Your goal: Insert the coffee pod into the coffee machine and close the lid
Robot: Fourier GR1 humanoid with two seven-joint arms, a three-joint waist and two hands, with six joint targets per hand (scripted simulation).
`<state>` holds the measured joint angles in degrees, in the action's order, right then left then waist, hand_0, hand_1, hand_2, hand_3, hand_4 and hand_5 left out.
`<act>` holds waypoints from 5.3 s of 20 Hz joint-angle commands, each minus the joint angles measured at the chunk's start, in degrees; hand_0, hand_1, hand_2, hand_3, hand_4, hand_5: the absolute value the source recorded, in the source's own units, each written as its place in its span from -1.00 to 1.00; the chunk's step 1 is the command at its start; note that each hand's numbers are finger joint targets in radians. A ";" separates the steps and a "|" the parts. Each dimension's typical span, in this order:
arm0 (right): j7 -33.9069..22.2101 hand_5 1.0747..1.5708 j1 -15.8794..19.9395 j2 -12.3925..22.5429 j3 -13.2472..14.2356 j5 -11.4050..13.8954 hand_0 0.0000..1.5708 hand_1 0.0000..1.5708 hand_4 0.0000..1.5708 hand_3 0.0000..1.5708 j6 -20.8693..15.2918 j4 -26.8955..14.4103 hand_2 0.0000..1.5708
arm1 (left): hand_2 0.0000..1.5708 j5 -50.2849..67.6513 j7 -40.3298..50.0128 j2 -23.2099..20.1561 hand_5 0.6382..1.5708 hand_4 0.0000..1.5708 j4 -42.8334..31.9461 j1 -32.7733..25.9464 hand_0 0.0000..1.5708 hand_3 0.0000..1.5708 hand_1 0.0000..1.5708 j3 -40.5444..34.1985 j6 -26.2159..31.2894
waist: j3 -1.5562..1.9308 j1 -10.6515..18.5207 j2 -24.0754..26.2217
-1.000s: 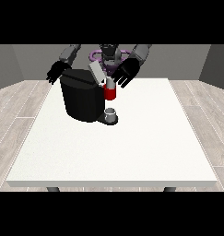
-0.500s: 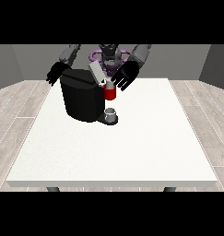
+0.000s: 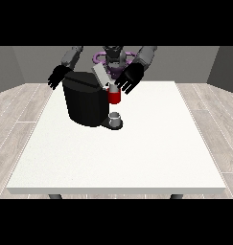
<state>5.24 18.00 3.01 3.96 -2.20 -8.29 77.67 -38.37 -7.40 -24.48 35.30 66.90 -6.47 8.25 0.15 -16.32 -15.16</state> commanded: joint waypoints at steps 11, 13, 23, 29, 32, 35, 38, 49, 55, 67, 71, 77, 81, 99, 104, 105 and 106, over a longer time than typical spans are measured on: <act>0.03 1.00 2.37 0.31 1.17 0.06 -1.00 -1.00 -0.43 -1.00 -1.32 -1.85 -1.00 | 0.42 -1.85 0.44 -1.06 1.00 -0.53 0.16 2.63 0.36 0.18 0.36 0.45 1.32 | -0.12 0.48 -0.53; -2.95 1.00 1.03 -0.56 -0.96 0.46 -1.00 -1.00 -0.47 -1.00 -1.41 2.02 -1.00 | 0.30 -1.78 -2.33 -2.03 1.00 -0.54 -1.85 -0.08 0.16 0.10 0.16 0.15 1.73 | -0.16 -0.88 0.32; -0.92 1.00 -0.15 -2.18 -1.00 0.67 -1.00 -1.00 -0.52 -1.00 -2.74 0.32 -1.00 | -1.00 -5.52 -2.07 -0.87 1.00 -1.00 -1.34 -1.19 -1.00 -1.00 -1.00 3.46 2.87 | -0.14 0.84 1.94; -1.61 1.00 -1.85 0.35 -0.21 -0.25 -1.00 -1.00 -0.50 -1.00 -0.13 0.33 -1.00 | -1.00 -5.27 -1.76 -2.18 1.00 -1.00 -0.86 -0.94 -1.00 -1.00 -1.00 2.46 4.43 | -0.14 0.88 4.26; 2.47 1.00 -3.48 0.10 2.34 -1.88 -1.00 -1.00 -0.51 -1.00 -0.04 -3.66 -1.00 | -1.00 -5.19 -1.93 1.80 1.00 -1.00 1.56 -4.26 -1.00 -1.00 -1.00 3.90 4.56 | -0.13 4.83 6.55; 0.59 1.00 -5.77 -0.74 1.10 -0.94 -1.00 -1.00 -0.45 -1.00 -1.31 -1.83 -1.00 | -1.00 -4.99 -1.45 1.89 1.00 -1.00 1.65 -5.78 -1.00 -1.00 -1.00 3.33 4.39 | -0.14 4.73 9.43; 0.22 1.00 -7.17 -0.49 1.05 -2.15 -1.00 -1.00 -0.46 -1.00 0.03 0.39 -1.00 | -1.00 -1.65 -2.38 3.27 1.00 -1.00 1.17 -8.61 -1.00 -1.00 -1.00 0.24 3.64 | -0.15 4.76 10.65; -2.52 1.00 -13.51 1.58 -1.26 -0.41 -1.00 -1.00 -0.56 -1.00 1.94 3.47 -1.00 | -1.00 16.61 -6.18 14.68 1.00 -1.00 1.21 -22.36 -1.00 -1.00 -1.00 -12.99 5.10 | -0.22 13.54 26.36; -5.44 1.00 -8.53 7.03 0.04 -3.39 -1.00 -1.00 -1.00 -1.00 8.12 7.43 -1.00 | -1.00 20.65 -8.78 18.73 1.00 -0.71 2.35 -28.93 -1.00 -1.00 -1.00 -14.74 4.86 | -0.19 16.57 27.55; -6.19 1.00 -3.64 6.60 -2.35 1.01 -1.00 -1.00 -0.70 -1.00 7.57 3.91 -1.00 | -1.00 28.60 -4.76 24.36 1.00 -0.82 12.96 -36.32 -1.00 -1.00 -1.00 -12.11 9.32 | -0.14 25.70 27.03; -3.36 1.00 -2.82 7.69 -2.06 0.52 -1.00 -1.00 -1.00 -1.00 11.02 3.18 -1.00 | -1.00 29.34 -4.14 23.17 1.00 -1.00 19.46 -39.39 -1.00 -1.00 -1.00 -11.06 8.65 | -0.14 24.06 23.54; -5.00 1.00 2.48 8.52 2.04 -2.92 -1.00 -1.00 -1.00 -1.00 12.86 -3.49 -1.00 | -1.00 33.86 0.75 24.43 1.00 -1.00 26.97 -43.20 -1.00 -1.00 -1.00 -5.65 7.24 | -0.13 26.10 21.88; -6.00 1.00 7.01 7.94 3.83 -2.16 -1.00 -1.00 -1.00 -1.00 9.85 -8.26 -1.00 | -1.00 37.40 3.50 24.46 1.00 -1.00 32.10 -44.39 -1.00 -1.00 -1.00 -3.96 7.41 | -0.13 28.20 19.34; -3.56 1.00 14.75 4.82 -0.40 1.86 -1.00 -1.00 -1.00 -1.00 11.97 -14.15 -1.00 | -1.00 39.77 3.82 19.38 1.00 -1.00 42.68 -52.24 -1.00 -1.00 -1.00 -5.46 5.20 | -0.16 22.94 13.91; -1.21 1.00 14.97 5.75 0.03 2.63 -1.00 -1.00 -1.00 -1.00 13.07 -15.96 -1.00 | -1.00 40.12 1.22 20.49 1.00 -1.00 42.87 -54.37 -1.00 -1.00 -1.00 -4.27 4.34 | -0.16 22.03 13.00; -2.61 1.00 18.43 4.97 0.43 3.17 -1.00 -1.00 -1.00 -1.00 10.76 -17.17 -1.00 | -1.00 39.50 3.07 20.15 1.00 -0.84 43.75 -52.36 -1.00 -1.00 -1.00 -3.51 3.74 | -0.15 23.09 12.27; -0.06 1.00 19.32 7.22 2.40 2.77 -1.00 -1.00 -1.00 -1.00 11.67 -19.69 -1.00 | -1.00 39.60 4.24 19.88 1.00 -1.00 46.58 -53.21 -1.00 -1.00 -1.00 -2.05 5.76 | -0.14 26.07 10.86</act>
<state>4.25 34.72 9.71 5.29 0.25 3.61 61.66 1.17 -3.96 -4.02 79.64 14.24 -10.04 12.90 -0.23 7.46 -2.40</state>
